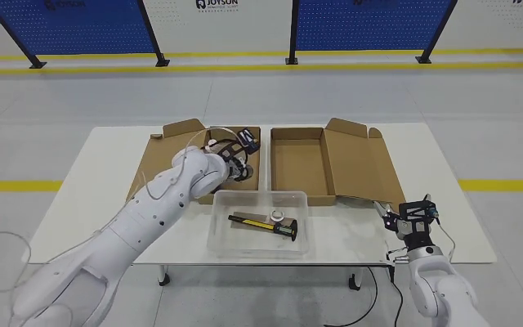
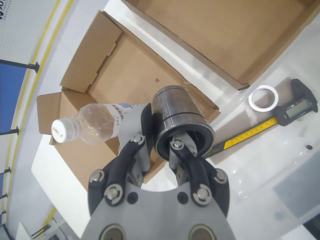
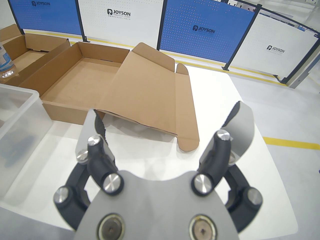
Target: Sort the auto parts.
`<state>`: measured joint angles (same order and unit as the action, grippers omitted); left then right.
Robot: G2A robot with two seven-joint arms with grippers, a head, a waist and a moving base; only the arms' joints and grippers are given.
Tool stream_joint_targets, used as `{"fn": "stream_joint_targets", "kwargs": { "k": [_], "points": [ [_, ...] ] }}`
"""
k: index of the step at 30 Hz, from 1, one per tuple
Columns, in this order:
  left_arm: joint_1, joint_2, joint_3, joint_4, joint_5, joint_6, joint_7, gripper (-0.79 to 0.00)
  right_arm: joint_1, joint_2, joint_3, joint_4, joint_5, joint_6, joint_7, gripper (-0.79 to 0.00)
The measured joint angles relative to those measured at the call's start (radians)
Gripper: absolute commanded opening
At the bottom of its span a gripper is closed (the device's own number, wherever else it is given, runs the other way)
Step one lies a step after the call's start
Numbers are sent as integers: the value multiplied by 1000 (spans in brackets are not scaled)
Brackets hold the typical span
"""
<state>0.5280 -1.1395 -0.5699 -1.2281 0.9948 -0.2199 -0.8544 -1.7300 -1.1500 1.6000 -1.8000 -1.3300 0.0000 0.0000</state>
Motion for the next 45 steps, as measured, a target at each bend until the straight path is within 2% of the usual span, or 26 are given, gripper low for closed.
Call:
{"fn": "stream_joint_targets", "kwargs": {
  "k": [9,24,27,28,31,40,45],
  "points": [
    [-37,-73,74,126,35,-7,13,-785,0,0,0,0,0,0,0,0],
    [-92,-180,123,327,-8,-83,6,-785,0,0,0,0,0,0,0,0],
    [-103,-197,127,363,-5,-91,14,-785,0,0,0,0,0,0,0,0],
    [-105,-202,128,372,-5,-92,15,-699,0,0,0,0,0,0,0,0],
    [-112,-217,131,399,-2,-96,15,-674,0,0,0,0,0,0,0,0],
    [-125,-252,131,464,11,-108,26,-680,0,0,0,0,0,0,0,0],
    [-130,-260,119,476,23,-105,39,-619,0,0,0,0,0,0,0,0]
  ]
}}
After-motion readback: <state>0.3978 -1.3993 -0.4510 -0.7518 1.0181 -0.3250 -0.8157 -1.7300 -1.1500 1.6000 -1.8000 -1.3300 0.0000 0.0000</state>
